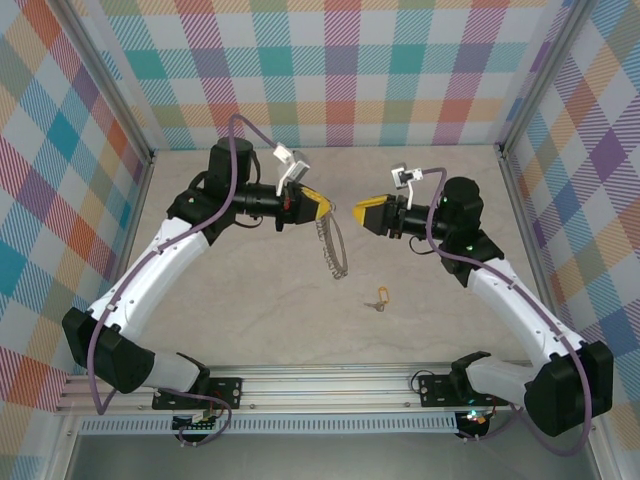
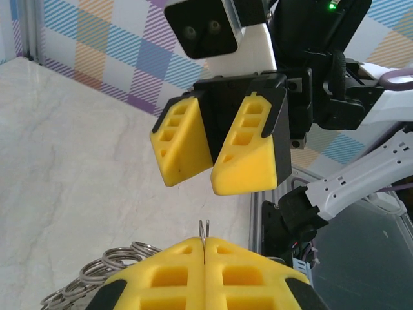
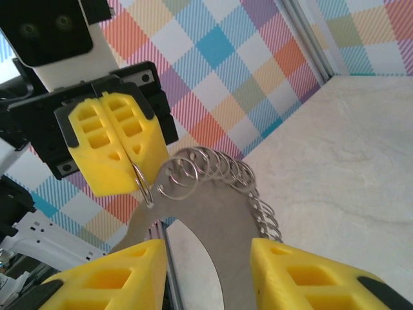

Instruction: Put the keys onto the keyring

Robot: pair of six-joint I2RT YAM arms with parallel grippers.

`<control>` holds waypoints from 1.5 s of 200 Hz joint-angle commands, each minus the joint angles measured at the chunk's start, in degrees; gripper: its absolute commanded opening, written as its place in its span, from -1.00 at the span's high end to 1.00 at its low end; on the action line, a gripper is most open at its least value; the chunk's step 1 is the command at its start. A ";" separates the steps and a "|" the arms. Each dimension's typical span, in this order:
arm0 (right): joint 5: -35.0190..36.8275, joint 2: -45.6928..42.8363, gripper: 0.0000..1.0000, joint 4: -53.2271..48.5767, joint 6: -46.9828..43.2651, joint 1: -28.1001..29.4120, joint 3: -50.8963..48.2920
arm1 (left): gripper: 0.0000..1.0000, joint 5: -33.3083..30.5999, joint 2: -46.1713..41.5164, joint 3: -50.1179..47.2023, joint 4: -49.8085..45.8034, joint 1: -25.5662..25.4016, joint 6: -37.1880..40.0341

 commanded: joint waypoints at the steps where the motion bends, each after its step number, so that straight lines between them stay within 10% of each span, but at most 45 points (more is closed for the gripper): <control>1: -2.71 0.75 0.18 7.09 3.09 -0.25 1.83 | 1.00 1.99 -1.20 2.05 1.96 -1.14 1.65; 97: -2.47 5.15 0.25 26.49 15.37 0.24 -1.59 | 1.00 -1.15 -1.64 -1.44 11.90 -2.01 -5.25; 300: 2.07 9.49 0.58 35.42 21.40 4.45 -2.52 | 1.00 -6.56 -4.11 -11.41 32.01 -2.09 -17.34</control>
